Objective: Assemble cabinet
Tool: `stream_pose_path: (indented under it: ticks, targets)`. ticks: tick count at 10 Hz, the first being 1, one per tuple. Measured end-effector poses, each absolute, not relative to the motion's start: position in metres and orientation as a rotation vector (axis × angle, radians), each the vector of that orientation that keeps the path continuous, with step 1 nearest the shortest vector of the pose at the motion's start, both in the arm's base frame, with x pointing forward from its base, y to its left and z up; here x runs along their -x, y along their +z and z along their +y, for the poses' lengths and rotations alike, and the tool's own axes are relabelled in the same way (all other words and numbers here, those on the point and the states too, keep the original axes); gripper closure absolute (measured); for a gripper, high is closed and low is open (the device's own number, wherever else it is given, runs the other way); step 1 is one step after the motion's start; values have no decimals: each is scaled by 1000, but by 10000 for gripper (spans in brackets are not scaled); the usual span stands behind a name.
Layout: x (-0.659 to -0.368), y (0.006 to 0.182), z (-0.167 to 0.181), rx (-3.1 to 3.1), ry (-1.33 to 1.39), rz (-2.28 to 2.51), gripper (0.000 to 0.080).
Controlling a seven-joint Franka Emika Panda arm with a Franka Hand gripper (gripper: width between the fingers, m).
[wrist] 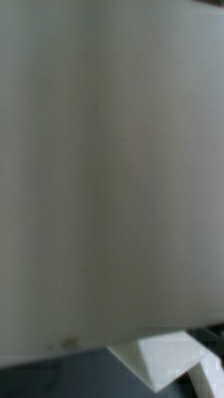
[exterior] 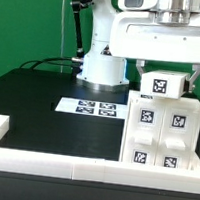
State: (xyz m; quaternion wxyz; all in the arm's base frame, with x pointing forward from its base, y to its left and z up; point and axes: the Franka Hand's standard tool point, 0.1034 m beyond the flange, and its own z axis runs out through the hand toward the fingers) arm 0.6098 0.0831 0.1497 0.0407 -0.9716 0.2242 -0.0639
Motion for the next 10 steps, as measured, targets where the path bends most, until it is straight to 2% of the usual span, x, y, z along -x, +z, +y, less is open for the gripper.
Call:
stream_pose_path:
  ticks: [10]
  targets:
    - [-612, 149, 87, 2397, -83, 1737, 253]
